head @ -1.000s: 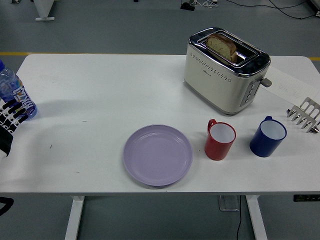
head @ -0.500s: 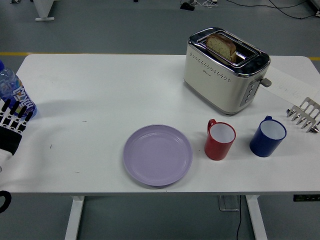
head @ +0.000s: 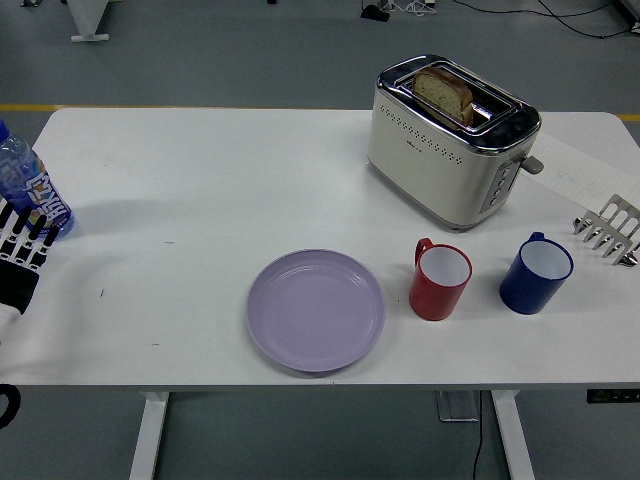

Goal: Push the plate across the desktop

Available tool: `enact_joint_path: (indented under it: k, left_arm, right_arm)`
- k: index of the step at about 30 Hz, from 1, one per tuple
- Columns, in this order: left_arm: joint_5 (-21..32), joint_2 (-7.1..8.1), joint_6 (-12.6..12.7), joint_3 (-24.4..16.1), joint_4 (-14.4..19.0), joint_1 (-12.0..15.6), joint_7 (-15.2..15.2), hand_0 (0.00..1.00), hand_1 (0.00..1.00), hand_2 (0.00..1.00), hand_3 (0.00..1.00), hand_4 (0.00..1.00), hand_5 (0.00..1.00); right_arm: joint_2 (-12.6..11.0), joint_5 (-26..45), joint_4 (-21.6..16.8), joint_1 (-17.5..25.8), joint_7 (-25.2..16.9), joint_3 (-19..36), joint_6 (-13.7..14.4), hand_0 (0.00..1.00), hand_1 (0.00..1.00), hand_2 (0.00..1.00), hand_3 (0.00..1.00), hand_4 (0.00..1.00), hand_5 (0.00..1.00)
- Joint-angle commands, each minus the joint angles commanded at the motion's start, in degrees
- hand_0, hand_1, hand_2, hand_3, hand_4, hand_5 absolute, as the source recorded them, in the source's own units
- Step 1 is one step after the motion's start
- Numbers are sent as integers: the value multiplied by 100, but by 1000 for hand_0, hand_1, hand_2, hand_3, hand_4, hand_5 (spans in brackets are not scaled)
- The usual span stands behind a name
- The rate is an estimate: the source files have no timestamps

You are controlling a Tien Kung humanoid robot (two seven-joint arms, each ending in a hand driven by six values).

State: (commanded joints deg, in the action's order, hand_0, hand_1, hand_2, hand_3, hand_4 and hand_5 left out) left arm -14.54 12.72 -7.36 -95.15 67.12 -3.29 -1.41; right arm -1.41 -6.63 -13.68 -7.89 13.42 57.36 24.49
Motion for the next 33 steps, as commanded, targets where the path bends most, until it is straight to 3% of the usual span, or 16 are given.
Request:
enact_joint_path:
  k: [33]
  left_arm:
    - [-95,-36,32,119,-42,67,-39,622,705,690,695,550,998]
  right_arm:
    - [-1,-64,-9,67,24,25,3,550,451,595,583,301,489]
